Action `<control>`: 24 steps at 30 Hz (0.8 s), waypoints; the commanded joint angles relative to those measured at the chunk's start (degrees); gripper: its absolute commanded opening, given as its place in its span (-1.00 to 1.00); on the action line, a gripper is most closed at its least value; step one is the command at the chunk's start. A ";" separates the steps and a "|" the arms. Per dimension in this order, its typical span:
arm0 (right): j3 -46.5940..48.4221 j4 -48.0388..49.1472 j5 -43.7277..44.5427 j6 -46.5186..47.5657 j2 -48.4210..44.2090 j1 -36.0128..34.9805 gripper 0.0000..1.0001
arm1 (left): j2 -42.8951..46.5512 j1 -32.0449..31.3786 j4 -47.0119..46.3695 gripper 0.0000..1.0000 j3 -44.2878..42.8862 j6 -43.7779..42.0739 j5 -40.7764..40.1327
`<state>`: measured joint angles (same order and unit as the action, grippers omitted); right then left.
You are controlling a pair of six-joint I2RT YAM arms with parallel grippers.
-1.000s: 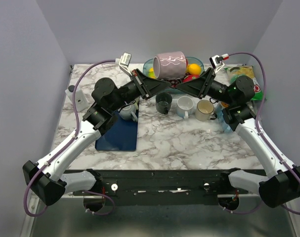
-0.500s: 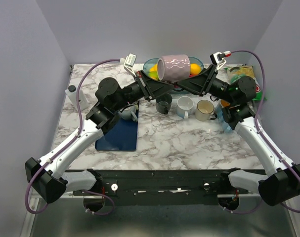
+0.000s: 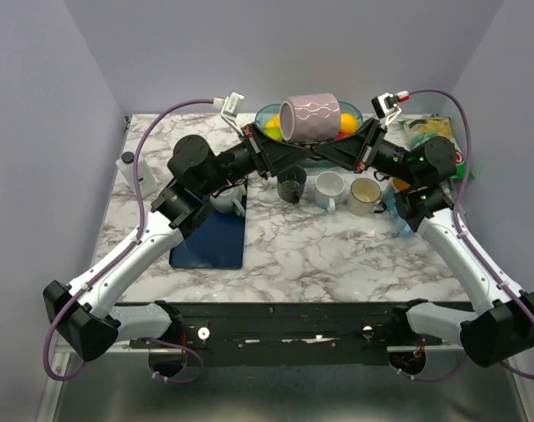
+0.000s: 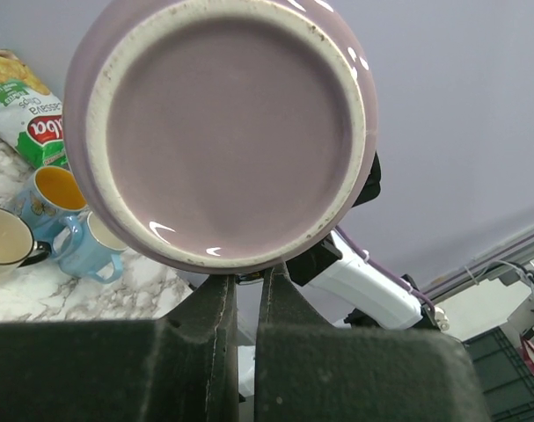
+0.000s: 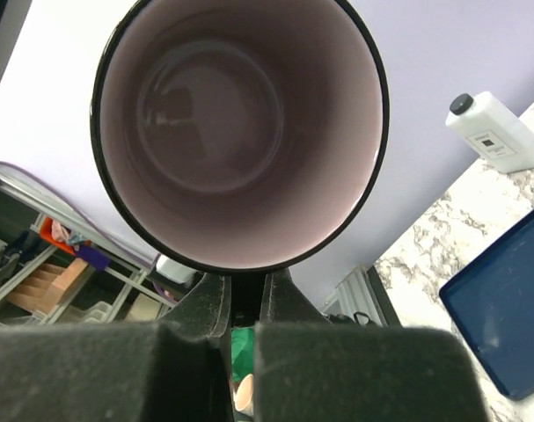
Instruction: Turn the mug right side up
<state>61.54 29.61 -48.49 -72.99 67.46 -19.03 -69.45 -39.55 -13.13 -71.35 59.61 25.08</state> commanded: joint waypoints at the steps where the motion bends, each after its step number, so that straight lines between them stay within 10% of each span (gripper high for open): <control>1: 0.78 -0.41 1.12 0.30 -0.31 -0.22 -0.99 | 1.07 -0.97 0.37 -1.00 -1.07 -4.41 3.22; 5: 1.91 -8.32 2.87 5.83 -2.24 -0.22 -0.99 | 2.47 -0.97 3.97 -0.67 -0.98 -8.37 0.68; 10: 3.41 -25.33 9.01 17.15 -6.37 -0.13 -0.99 | 3.79 -0.97 12.92 0.48 -1.77 -16.26 -3.97; 19: 4.91 -57.59 33.88 37.72 -13.84 -0.13 -0.99 | 6.34 -0.97 37.10 0.92 -3.88 -30.78 -33.14; 24: 2.37 -69.05 50.20 46.17 -15.51 -0.05 -0.99 | 5.91 -0.88 38.96 0.98 -2.22 -29.74 -35.36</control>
<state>63.75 -27.66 -16.12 -37.50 53.84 -19.18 -63.70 -40.36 20.21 -73.87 32.34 -2.52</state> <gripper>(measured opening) 0.141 0.974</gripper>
